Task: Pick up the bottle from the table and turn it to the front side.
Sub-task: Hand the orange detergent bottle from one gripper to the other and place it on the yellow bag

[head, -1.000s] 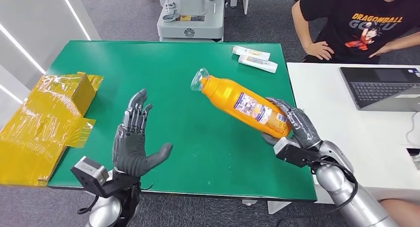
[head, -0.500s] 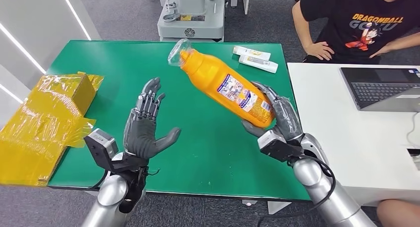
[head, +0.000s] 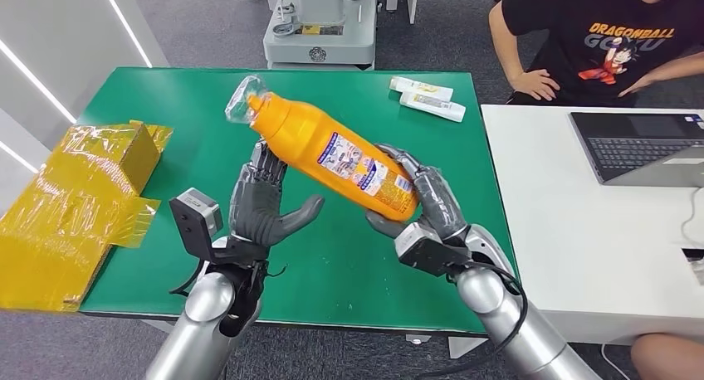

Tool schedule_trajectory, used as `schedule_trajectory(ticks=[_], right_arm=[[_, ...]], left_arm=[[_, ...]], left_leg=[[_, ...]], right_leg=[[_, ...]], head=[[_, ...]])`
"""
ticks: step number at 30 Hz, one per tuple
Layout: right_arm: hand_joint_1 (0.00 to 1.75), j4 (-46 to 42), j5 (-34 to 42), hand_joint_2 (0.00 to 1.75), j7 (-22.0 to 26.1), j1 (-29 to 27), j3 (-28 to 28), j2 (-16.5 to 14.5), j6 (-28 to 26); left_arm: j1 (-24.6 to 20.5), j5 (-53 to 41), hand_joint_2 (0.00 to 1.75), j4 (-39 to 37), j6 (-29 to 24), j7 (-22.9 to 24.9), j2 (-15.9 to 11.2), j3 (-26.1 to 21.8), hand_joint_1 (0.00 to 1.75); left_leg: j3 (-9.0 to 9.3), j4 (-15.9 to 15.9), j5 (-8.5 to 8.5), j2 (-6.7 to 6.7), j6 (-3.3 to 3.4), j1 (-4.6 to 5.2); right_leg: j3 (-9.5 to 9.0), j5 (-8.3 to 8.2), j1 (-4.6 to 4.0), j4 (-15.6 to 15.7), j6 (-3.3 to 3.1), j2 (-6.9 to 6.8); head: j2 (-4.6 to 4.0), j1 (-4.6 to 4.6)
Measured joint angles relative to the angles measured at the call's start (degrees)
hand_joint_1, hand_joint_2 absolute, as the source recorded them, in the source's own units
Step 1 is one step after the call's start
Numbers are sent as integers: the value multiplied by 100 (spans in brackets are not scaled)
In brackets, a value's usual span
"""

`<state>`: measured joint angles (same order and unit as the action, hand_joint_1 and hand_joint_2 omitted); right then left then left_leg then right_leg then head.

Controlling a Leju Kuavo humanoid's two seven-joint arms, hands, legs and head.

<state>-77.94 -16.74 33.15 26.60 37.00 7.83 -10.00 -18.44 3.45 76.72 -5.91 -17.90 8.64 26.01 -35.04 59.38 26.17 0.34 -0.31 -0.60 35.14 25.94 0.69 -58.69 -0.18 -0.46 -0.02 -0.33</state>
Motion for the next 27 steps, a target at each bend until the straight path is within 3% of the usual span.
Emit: schedule_trajectory(ticks=[17, 27], right_arm=[[175, 975, 187, 175, 139, 222, 456, -468, 423], [175, 1268, 184, 175, 170, 270, 504, -569, 454]], left_arm=[[-152, 237, 175, -456, -299, -28, 47, -4, 0], [-152, 256, 175, -543, -303, -31, 45, -5, 0]], left_leg=[[0, 0, -1, -1, -1, 0], [-1, 1, -1, -1, -1, 1]], right_leg=[[0, 0, 0, 0, 0, 0], [0, 0, 0, 0, 0, 0]], head=[[0, 0], [0, 0]])
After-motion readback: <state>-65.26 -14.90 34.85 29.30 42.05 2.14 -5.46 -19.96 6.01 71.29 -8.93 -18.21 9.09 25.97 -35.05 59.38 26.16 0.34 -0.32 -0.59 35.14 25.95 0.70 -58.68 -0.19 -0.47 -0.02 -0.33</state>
